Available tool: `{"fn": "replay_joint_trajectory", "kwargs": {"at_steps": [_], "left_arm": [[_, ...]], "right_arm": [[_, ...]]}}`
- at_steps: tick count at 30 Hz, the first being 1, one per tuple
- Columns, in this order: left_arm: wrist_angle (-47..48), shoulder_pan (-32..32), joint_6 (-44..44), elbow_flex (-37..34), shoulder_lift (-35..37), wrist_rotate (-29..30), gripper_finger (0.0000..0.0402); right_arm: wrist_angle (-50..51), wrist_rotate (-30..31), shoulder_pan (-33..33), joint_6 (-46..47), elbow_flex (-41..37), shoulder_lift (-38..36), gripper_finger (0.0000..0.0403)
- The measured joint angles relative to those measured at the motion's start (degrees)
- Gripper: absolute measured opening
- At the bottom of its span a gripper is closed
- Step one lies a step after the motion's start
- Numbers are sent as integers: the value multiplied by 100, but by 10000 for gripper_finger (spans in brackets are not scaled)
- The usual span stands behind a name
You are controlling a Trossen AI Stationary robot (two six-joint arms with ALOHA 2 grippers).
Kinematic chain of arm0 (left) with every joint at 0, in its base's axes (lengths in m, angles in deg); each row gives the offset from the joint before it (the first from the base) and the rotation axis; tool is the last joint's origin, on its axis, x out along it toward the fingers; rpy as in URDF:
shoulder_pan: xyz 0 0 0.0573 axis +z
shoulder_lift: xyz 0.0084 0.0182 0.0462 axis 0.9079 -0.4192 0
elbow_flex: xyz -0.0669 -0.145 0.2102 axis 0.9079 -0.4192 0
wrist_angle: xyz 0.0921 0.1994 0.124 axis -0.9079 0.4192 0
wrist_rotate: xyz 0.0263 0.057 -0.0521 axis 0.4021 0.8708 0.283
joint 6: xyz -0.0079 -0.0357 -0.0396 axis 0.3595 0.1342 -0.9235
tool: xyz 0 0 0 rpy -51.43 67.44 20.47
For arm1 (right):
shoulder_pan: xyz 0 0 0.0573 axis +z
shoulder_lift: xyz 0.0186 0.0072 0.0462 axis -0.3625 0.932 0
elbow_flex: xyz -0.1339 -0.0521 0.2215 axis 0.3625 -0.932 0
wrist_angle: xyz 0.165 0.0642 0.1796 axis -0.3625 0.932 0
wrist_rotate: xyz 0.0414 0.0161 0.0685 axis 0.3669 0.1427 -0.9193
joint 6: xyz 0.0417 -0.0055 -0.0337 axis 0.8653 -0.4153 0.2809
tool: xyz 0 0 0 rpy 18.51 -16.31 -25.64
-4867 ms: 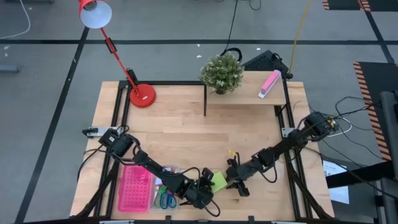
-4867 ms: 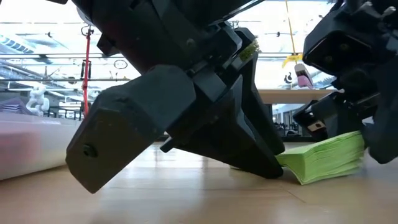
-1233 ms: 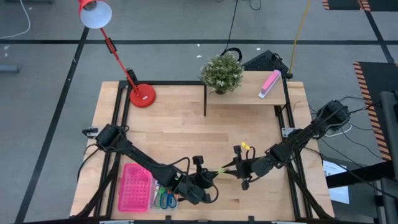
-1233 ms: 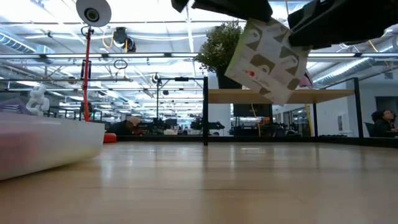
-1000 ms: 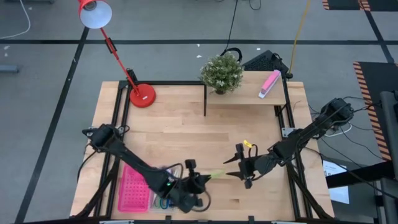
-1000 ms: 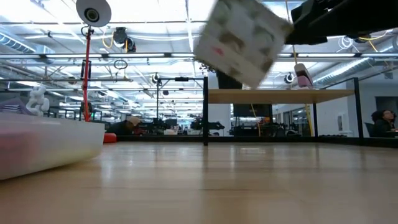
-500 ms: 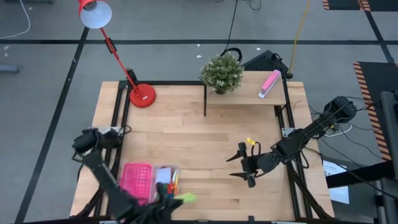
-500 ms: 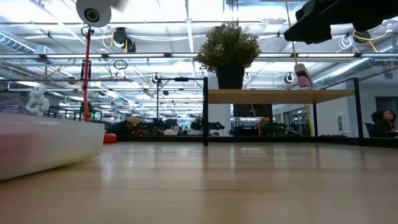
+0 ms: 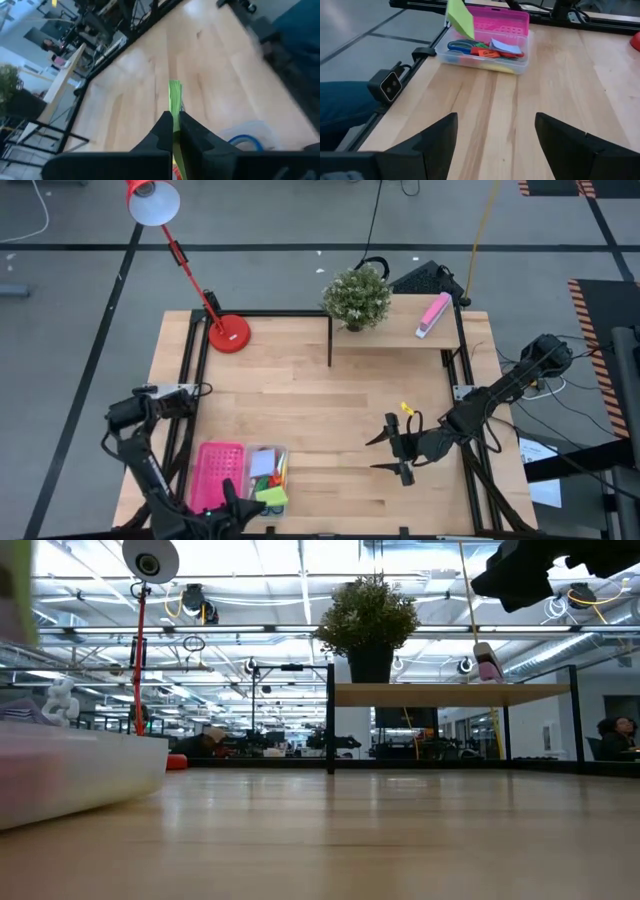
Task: Pack school essentials
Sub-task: Put the light green sticky notepad into the pink supply box, then return to Home Position
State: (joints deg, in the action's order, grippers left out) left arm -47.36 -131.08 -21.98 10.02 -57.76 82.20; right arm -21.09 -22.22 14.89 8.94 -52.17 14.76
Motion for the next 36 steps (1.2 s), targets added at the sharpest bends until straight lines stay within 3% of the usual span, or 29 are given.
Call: {"fn": "replay_joint_trajectory", "kwargs": {"at_steps": [7,13,24,28,36], "left_arm": [[-65,52,-694,-569,0,-418,29],[-966,81,-685,-972,0,-564,46],[-1167,48,-959,-1096,0,-879,145],[-1151,48,-1243,-1096,0,-1342,171],[-1025,48,-1698,-1094,59,-2056,166]], "right_arm": [[4,7,-2,-144,0,0,263],[7,9,-2,-97,0,0,263],[7,11,-2,-48,0,0,263],[7,11,-2,-48,0,0,263],[7,11,-2,-48,0,2,263]]}}
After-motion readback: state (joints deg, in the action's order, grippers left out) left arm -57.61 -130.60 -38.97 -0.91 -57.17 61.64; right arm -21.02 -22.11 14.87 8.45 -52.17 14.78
